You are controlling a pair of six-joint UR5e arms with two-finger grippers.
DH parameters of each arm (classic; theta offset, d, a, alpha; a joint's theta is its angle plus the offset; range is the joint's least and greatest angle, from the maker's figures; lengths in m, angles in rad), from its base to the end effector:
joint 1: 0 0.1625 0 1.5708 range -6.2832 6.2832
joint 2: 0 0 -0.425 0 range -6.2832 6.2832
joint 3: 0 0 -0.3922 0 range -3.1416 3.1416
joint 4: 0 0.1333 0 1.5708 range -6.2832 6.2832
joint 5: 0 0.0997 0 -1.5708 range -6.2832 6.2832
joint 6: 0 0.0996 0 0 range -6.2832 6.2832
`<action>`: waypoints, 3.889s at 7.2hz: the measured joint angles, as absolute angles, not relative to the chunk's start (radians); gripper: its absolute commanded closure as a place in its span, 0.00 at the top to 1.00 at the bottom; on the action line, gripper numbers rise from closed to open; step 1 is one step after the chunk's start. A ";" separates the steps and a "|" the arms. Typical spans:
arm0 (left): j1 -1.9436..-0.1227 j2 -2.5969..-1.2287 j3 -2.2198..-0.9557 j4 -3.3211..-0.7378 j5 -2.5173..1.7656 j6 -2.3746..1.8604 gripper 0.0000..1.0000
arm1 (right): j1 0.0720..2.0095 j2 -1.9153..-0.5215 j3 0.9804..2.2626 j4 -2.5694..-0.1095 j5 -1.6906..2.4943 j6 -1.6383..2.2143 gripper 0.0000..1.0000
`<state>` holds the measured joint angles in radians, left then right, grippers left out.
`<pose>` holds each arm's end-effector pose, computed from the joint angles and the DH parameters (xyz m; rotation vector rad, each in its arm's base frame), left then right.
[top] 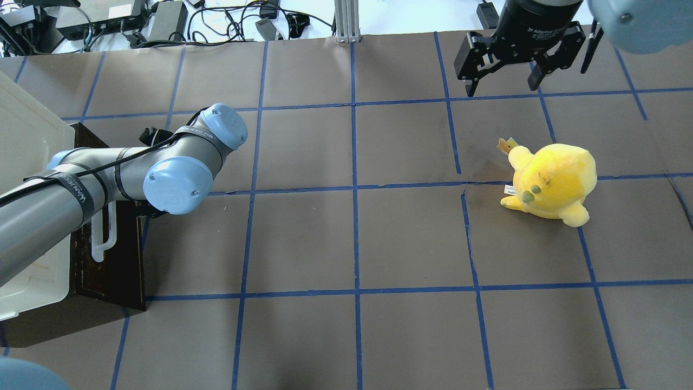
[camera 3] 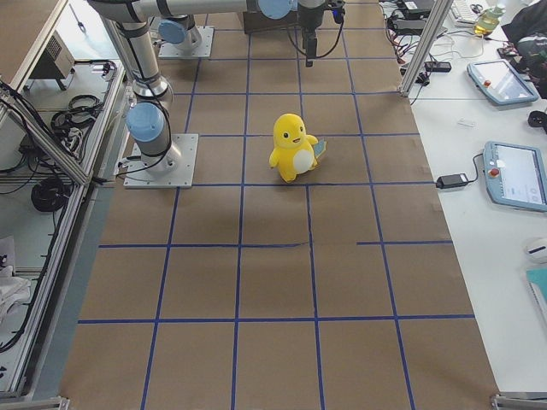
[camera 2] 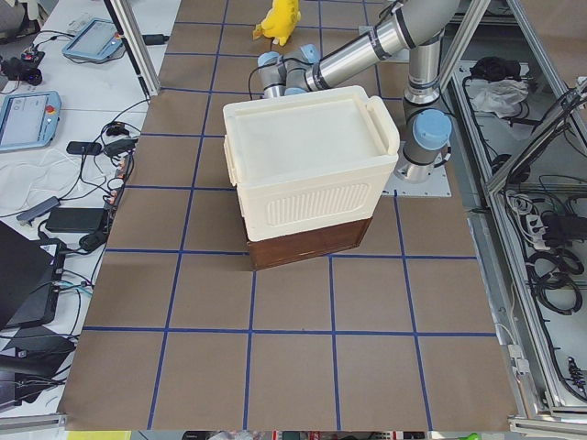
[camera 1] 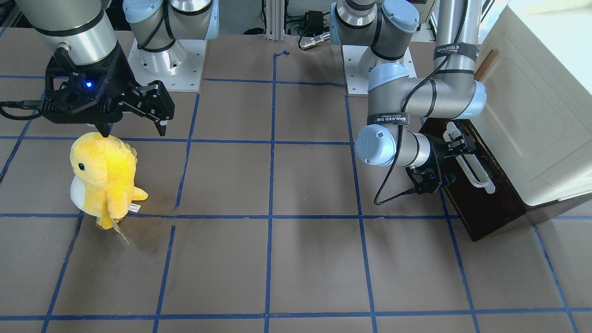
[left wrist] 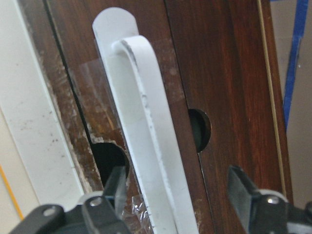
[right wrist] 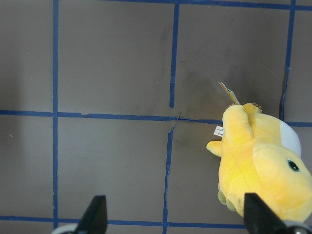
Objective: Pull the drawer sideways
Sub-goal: 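Close the left gripper around the white drawer handle, then pull the handle away from the cabinet with the left gripper, sliding the drawer open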
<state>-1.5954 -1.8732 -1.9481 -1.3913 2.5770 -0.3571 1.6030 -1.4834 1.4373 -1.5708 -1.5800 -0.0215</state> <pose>-0.0613 -0.4922 0.2271 -0.0551 2.0724 0.3006 0.1495 -0.5285 0.5091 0.0837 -3.1307 0.0723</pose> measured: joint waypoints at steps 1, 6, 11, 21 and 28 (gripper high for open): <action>-1.593 -1.874 -1.948 -1.392 2.577 -0.357 0.62 | 1.603 -1.483 1.437 -1.571 -1.580 -0.021 1.00; -1.591 -1.876 -1.947 -1.393 2.578 -0.352 0.45 | 1.603 -1.483 1.437 -1.571 -1.580 -0.022 1.00; -1.593 -1.878 -1.947 -1.393 2.577 -0.351 0.25 | 1.603 -1.483 1.437 -1.571 -1.580 -0.022 1.00; -1.610 -1.865 -1.945 -1.389 2.574 -0.304 0.13 | 1.603 -1.483 1.437 -1.571 -1.580 -0.021 1.00; -1.664 -1.882 -1.889 -1.395 2.522 -0.265 0.13 | 1.603 -1.483 1.437 -1.571 -1.580 -0.021 1.00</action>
<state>-1.6639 -1.8823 -1.8894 -1.3947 2.5221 -0.2652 1.6030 -1.4834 1.4373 -1.5708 -1.5800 -0.0215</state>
